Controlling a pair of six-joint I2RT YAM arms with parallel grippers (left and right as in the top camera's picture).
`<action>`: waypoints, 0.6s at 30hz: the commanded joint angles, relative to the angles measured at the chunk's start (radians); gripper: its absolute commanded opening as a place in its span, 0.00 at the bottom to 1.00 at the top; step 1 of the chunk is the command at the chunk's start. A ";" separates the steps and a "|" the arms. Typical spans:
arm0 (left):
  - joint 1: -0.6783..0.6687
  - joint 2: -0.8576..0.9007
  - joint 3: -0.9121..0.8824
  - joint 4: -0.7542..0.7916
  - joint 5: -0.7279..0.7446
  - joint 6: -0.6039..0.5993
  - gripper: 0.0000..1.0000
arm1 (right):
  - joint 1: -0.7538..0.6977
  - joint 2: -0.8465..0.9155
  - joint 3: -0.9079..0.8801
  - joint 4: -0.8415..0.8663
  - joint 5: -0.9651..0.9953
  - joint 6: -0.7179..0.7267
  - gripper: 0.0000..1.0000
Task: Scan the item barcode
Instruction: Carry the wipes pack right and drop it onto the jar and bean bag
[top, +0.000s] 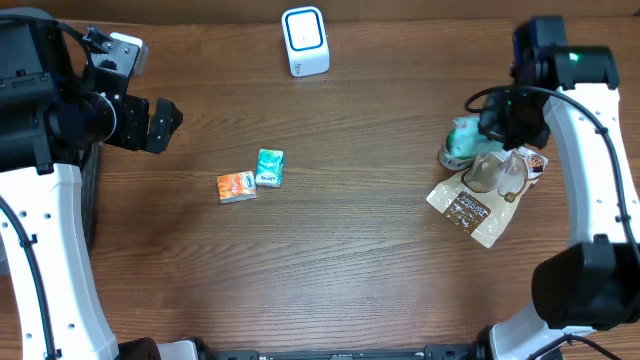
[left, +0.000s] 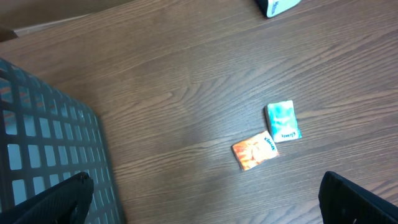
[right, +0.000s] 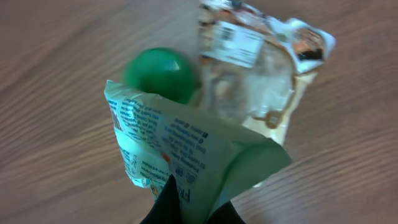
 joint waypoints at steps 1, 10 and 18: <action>0.002 -0.003 0.018 0.001 0.004 0.023 1.00 | -0.035 -0.011 -0.043 0.015 0.028 0.038 0.04; 0.002 -0.003 0.018 0.001 0.004 0.022 1.00 | -0.055 -0.011 -0.050 0.010 0.074 0.022 0.57; 0.002 -0.003 0.018 0.001 0.003 0.023 1.00 | -0.055 -0.011 -0.045 0.035 0.044 0.022 0.80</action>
